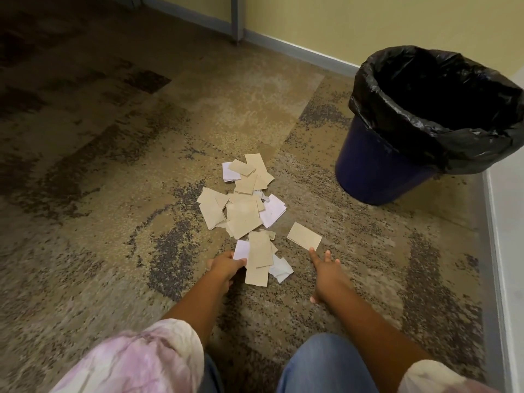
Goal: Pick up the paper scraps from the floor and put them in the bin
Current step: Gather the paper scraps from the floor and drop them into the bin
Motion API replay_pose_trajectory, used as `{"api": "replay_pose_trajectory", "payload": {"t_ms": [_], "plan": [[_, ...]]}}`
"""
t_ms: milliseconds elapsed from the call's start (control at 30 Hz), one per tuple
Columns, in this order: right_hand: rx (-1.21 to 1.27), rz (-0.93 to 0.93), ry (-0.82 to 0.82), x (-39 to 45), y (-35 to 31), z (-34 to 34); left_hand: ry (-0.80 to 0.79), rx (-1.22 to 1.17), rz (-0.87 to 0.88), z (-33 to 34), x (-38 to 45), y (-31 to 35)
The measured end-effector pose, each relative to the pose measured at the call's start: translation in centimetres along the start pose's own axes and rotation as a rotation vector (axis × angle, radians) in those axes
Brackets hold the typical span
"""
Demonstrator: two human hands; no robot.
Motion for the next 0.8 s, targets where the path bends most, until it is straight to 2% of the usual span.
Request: {"api": "replay_pose_trajectory", "payload": {"t_ms": [200, 300, 367, 433, 500, 567, 633, 700, 800], "plan": [[-0.276, 0.010, -0.018, 0.0, -1.6, -1.3, -0.061, -0.062, -0.011, -0.2, 0.2, -0.2], [-0.320, 0.010, 0.127, 0.6, -1.9, -3.3, -0.064, -0.089, -0.001, -0.1, 0.9, -0.3], [-0.208, 0.044, 0.280, 1.4, -1.5, -5.7, -0.051, -0.103, 0.015, 0.1, 1.3, -0.3], [0.059, 0.019, 0.368, 2.5, -1.0, -7.4, -0.027, -0.115, 0.038, 0.2, 1.5, -0.3], [0.261, -0.051, 0.308, 3.5, -1.4, -7.0, -0.013, -0.125, 0.046, 0.2, 1.6, -0.3], [0.248, -0.098, 0.265, 3.6, -2.2, -5.5, -0.002, -0.134, 0.038, 0.2, 1.7, -0.4], [0.205, -0.119, 0.344, 3.6, -2.6, -4.3, -0.006, -0.122, 0.035, 0.2, 1.6, -0.4], [0.256, -0.119, 0.420, 3.4, -2.2, -3.9, -0.019, -0.107, 0.034, 0.1, 1.4, -0.3], [0.363, -0.106, 0.398, 3.4, -0.8, -3.6, -0.035, -0.074, 0.043, 0.1, 1.0, -0.1]]}}
Point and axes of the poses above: each hand's wrist, its own x-axis towards the middle knuckle, its own z-axis out of the palm, y = z × x, the point moved 4 cm from there along x, towards the middle knuckle, and after that the axes turned 9 degrees about -z, right-handed, at the moved point
